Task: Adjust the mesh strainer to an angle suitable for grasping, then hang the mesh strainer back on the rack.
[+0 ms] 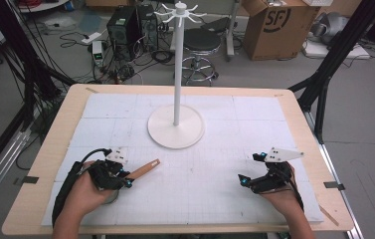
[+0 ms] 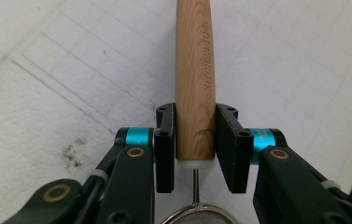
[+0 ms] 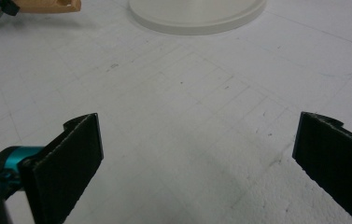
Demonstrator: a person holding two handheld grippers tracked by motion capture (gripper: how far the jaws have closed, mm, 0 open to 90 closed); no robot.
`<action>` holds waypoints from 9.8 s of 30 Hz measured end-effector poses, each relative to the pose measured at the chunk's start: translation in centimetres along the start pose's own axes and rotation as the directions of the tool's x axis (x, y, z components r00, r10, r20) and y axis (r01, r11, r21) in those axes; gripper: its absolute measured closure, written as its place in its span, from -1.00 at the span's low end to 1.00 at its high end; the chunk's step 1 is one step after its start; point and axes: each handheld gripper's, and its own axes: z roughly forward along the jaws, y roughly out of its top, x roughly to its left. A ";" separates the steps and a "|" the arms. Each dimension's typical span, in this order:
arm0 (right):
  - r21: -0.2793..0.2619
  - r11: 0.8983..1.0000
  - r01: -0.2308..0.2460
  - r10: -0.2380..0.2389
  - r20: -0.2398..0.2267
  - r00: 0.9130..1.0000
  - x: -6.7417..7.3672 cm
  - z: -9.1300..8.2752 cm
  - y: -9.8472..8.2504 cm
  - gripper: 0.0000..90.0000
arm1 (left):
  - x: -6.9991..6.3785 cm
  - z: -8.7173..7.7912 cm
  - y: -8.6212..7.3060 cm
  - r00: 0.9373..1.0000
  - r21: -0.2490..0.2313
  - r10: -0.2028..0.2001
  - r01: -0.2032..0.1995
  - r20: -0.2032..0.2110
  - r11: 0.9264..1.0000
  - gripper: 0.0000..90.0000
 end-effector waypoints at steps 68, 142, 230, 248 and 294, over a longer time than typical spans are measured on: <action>-0.017 1.000 0.001 -0.001 -0.001 1.000 -0.3 -0.2 -0.1 -0.99 | -0.2 -3.7 1.8 0.988 -0.425 0.033 0.034 0.150 0.905 0.53; -0.028 1.000 0.006 -0.006 -0.017 1.000 -0.6 0.2 0.2 -0.99 | 7.3 -17.9 20.9 0.989 -0.687 0.133 -0.052 0.065 0.725 0.52; -0.039 0.999 0.002 -0.004 -0.039 0.999 -0.7 0.2 0.3 -0.99 | 7.4 -11.4 20.7 0.997 -0.522 0.028 0.011 0.067 0.853 -0.28; -0.042 0.999 0.000 -0.001 -0.043 0.999 -0.6 0.3 0.3 -0.99 | 6.0 -11.6 17.3 0.994 -0.541 0.084 -0.034 0.068 0.840 -0.77; -0.041 0.999 0.003 -0.005 -0.039 0.999 -0.6 0.3 0.3 -0.99 | 0.4 -5.5 3.9 0.993 -0.542 0.098 -0.043 0.073 0.840 -0.96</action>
